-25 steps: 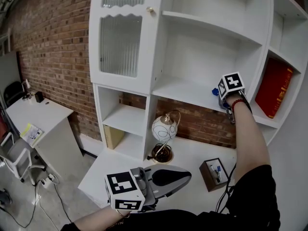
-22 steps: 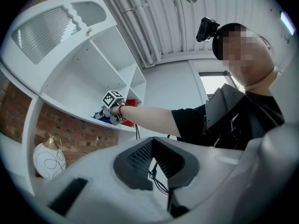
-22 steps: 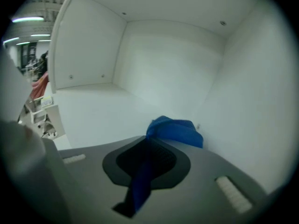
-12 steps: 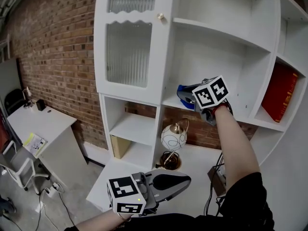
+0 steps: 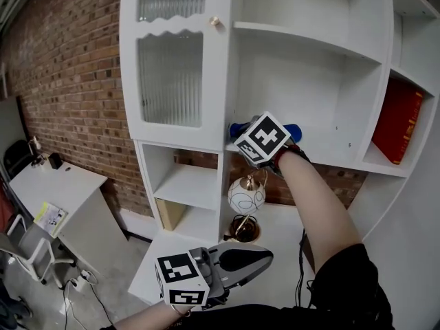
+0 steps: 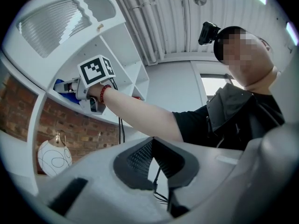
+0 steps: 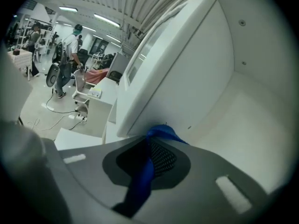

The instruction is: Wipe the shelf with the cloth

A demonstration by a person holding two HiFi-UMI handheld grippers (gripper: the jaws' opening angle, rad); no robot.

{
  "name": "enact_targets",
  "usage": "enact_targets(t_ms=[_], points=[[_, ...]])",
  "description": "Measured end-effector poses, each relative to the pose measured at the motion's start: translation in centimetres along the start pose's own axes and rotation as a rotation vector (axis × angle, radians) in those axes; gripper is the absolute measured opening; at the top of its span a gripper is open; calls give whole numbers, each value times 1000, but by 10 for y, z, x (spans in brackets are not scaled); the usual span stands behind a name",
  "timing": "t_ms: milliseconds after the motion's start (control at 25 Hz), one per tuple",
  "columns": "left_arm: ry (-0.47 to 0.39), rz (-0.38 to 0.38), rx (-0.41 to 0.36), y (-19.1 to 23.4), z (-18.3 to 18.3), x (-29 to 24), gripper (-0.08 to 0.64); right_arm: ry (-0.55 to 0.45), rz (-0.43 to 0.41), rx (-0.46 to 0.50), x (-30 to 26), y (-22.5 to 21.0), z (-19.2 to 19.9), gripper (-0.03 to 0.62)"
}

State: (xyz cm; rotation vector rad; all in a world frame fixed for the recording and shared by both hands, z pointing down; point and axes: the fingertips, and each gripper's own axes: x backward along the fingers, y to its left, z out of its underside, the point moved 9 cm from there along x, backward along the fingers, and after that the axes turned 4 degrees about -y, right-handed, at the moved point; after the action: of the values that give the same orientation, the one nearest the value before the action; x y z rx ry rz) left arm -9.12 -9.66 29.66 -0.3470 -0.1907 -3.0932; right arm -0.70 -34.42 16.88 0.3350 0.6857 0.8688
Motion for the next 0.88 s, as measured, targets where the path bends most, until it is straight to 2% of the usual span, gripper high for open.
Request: enact_targets(t_ms=[160,280,520,720,880], points=[[16,44,-2,-7,8,-18,-3,79,75,-78,22,-18,28,26],[31,69,-33,-12,8,-33,-3,115,105,-130,46,-40,51,26],[46,91,-54,-23,13,-64,-3,181,176,-240,93,-73,101,26],[41,105,-36,-33,17,-90,-3,189,195,-347,128,-94,135,26],[34,106,-25,-40,26,-109,-3,200,241,-368,145,-104,154,26]])
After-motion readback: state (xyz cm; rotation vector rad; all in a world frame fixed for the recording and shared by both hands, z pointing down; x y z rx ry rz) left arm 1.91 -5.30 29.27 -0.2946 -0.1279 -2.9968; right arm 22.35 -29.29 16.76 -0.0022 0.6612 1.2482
